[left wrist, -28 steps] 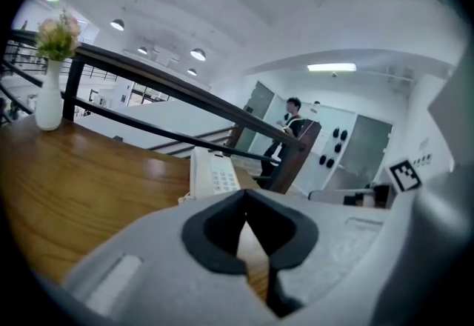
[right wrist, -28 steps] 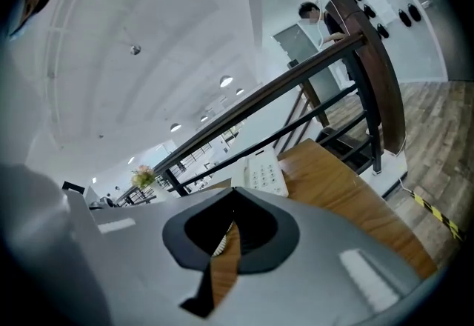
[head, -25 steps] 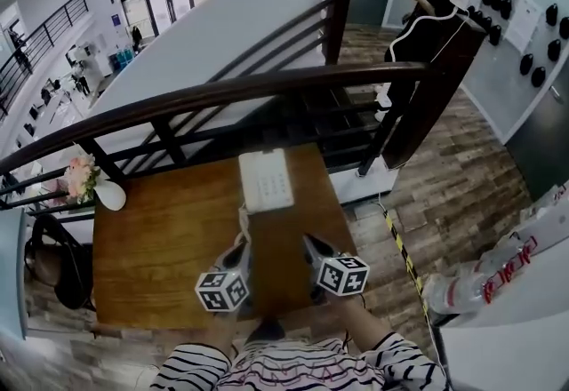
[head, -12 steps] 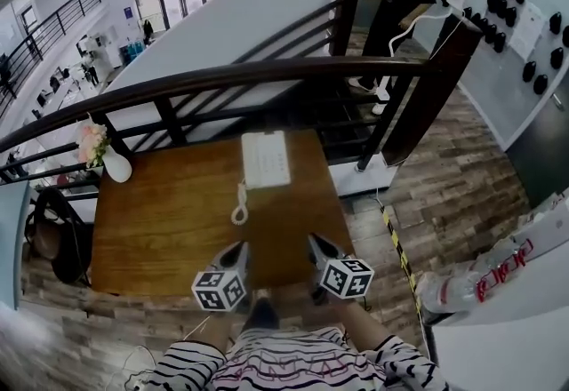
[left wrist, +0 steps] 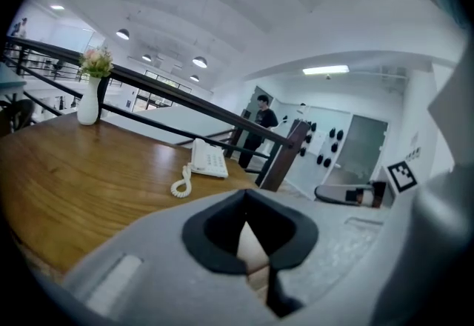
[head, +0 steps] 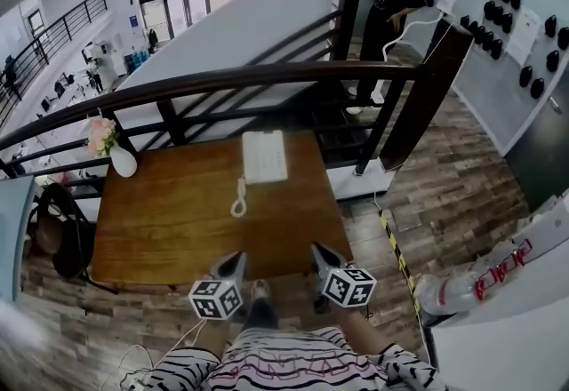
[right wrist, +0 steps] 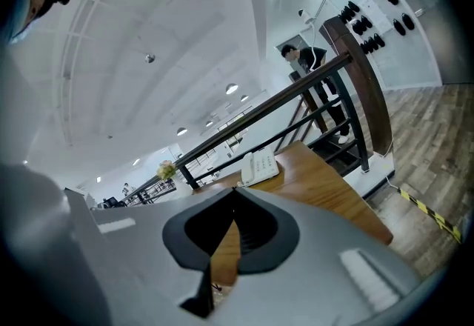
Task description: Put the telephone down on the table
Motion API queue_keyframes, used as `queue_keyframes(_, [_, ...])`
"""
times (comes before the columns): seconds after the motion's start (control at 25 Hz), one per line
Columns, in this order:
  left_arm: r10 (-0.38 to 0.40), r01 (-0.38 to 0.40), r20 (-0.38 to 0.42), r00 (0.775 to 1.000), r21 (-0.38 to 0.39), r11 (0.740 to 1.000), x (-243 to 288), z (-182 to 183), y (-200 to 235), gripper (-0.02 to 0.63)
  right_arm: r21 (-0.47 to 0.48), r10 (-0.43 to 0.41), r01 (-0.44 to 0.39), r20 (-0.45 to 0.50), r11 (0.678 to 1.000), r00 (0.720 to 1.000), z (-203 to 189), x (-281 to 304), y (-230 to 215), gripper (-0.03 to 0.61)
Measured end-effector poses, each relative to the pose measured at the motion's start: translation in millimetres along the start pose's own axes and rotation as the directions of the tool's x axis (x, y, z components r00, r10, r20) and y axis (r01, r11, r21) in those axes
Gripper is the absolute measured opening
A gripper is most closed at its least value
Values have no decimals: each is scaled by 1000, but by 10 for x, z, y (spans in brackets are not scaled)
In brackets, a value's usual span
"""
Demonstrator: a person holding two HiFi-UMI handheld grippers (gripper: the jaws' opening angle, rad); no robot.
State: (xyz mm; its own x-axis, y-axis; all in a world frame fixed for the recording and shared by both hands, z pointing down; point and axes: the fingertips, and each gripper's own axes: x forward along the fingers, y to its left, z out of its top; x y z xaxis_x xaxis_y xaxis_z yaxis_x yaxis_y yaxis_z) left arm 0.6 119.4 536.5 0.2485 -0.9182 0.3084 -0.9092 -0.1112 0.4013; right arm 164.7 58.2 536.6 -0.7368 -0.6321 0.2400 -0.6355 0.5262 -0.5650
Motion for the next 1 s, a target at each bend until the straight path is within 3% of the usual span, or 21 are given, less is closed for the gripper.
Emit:
queue_keyframes(0.4, [-9, 9, 20, 1000, 8, 1000, -209, -147, -269, 2, -16, -10, 10, 9, 1000, 1000, -85, -462, 20, 0])
queue_keyframes(1.0, [-1, 0, 48, 999, 18, 1000, -294, -137, -437, 2, -39, 15, -15, 13, 999, 1000, -30, -549, 130, -2])
